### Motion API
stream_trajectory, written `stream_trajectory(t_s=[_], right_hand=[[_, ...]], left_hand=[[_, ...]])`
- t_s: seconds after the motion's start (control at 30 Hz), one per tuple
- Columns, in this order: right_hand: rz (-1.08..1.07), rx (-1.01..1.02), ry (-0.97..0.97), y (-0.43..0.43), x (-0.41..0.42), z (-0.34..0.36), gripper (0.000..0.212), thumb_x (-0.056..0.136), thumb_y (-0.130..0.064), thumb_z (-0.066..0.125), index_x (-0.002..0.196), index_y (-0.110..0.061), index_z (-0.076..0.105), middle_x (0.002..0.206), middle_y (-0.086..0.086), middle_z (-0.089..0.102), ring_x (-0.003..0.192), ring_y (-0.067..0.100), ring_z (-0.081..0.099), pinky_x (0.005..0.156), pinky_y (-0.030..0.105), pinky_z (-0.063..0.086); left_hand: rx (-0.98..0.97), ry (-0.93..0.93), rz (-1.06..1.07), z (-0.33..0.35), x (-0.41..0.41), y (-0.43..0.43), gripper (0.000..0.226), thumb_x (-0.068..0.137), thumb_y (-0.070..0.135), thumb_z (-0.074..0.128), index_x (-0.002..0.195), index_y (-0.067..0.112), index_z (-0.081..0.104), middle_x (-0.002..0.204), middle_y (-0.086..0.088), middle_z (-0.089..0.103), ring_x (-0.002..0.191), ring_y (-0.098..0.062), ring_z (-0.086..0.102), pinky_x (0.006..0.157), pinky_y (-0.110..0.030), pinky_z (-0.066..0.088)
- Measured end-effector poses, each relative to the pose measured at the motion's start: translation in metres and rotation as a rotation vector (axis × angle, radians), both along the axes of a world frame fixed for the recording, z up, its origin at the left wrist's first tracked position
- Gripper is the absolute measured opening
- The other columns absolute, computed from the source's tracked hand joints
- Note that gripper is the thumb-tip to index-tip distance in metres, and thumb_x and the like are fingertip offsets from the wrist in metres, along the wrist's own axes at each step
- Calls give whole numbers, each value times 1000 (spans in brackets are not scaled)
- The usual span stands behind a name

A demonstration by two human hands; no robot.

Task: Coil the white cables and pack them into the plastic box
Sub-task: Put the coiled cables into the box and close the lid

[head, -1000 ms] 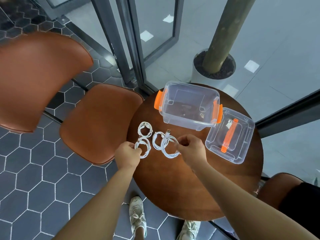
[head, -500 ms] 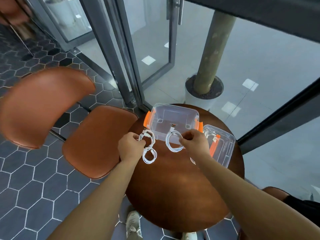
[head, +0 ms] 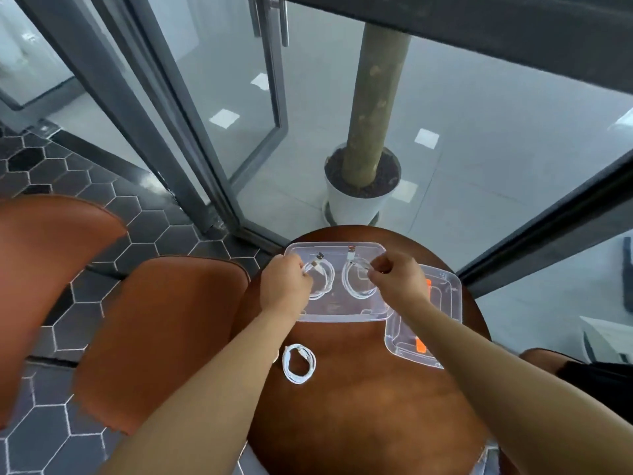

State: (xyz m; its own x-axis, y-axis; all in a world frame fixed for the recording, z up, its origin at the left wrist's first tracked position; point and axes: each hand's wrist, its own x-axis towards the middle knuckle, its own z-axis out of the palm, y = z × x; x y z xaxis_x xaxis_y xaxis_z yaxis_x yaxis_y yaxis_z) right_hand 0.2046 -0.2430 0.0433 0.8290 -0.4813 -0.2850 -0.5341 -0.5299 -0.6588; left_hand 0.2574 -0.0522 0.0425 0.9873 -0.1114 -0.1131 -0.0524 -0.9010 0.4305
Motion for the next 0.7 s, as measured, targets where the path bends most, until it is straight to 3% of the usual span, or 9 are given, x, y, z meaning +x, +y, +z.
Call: stream_trajectory(t_s=[0.17, 0.33, 0.53, 0.7], right_hand=[[132, -223, 65, 12, 23, -23, 19, 81, -7, 60, 91, -16, 72, 88, 6, 75, 81, 30, 68, 72, 34, 57], [383, -371, 168, 21, 45, -43, 30, 78, 2, 52, 101, -10, 67, 96, 11, 72, 88, 34, 65, 69, 32, 51], [431, -389, 248, 18, 51, -61, 26, 82, 5, 51, 102, -7, 63, 93, 15, 70, 76, 31, 57, 63, 31, 36], [578, -437, 259, 20, 59, -74, 25, 83, 6, 54, 103, -6, 61, 98, 17, 69, 98, 36, 62, 68, 35, 41]], left_hand=[[300, -13, -281, -20, 21, -11, 23, 94, 11, 62, 115, 8, 67, 114, -12, 65, 95, -28, 71, 73, -31, 56], [575, 34, -472, -40, 29, -23, 32, 96, 0, 54, 125, 8, 62, 126, -15, 58, 109, -28, 66, 83, -33, 56], [686, 41, -566, -57, 35, -40, 32, 97, 1, 55, 126, 9, 63, 124, -15, 62, 110, -29, 67, 87, -36, 55], [730, 107, -606, -72, 32, -48, 25, 98, 2, 54, 119, 7, 67, 118, -15, 66, 107, -29, 68, 86, -34, 56]])
